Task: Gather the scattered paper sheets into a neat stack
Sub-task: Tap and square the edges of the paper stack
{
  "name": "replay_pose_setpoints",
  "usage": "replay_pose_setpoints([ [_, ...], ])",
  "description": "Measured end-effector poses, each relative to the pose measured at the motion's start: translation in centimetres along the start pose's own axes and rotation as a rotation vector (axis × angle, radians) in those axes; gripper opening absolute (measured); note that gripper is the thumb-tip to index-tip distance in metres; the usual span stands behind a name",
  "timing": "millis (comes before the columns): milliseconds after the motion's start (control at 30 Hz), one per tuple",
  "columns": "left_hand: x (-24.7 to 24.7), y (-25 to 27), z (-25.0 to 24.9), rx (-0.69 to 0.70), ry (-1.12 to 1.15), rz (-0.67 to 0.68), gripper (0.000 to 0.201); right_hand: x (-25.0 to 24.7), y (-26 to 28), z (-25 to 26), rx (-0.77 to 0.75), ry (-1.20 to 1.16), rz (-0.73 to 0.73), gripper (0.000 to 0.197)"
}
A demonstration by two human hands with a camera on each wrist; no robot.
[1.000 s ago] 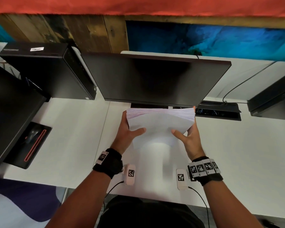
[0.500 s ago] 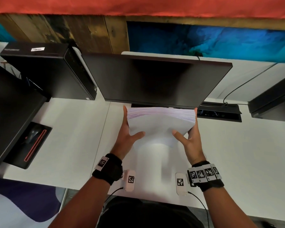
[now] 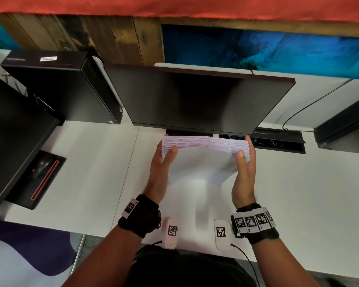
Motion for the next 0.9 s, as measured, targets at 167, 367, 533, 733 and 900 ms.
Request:
replay_pose_setpoints([
  [167,0.0,-0.4,-0.2,-0.068,0.011,-0.136,0.023,0.2,-0.5,0.2,0.085,-0.11,-0.094,0.068],
  [367,0.1,-0.9,-0.5,-0.042,0.026,-0.163,0.025,0.0,-0.7,0.4,0.072,-0.126,-0.138,0.047],
  [533,0.1,-0.5,-0.8,-0.008,-0.01,-0.071,0.045,0.2,-0.7,1.1,0.028,-0.108,-0.12,0.058],
  [733,-0.9,-0.5,2.1,-0.023,-0.159,0.04,0.078,-0.6,-2.1,-2.0,-0.029,0.083,0.099,0.084],
  [900,-1.3,-1.0,5.5,-0.117,-0.114,0.088,0.056,-1.9,-4.5,-6.3,0.183,0.203,0.133,0.071],
])
Point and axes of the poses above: each hand's wrist, its own y-axis away from the middle knuckle, its own x-axis out of the palm, z = x × y, the point moved 8 cm from there along -y, towards the middle knuckle, and after that the axes turned 14 degrees about x, right-handed, at the moved point
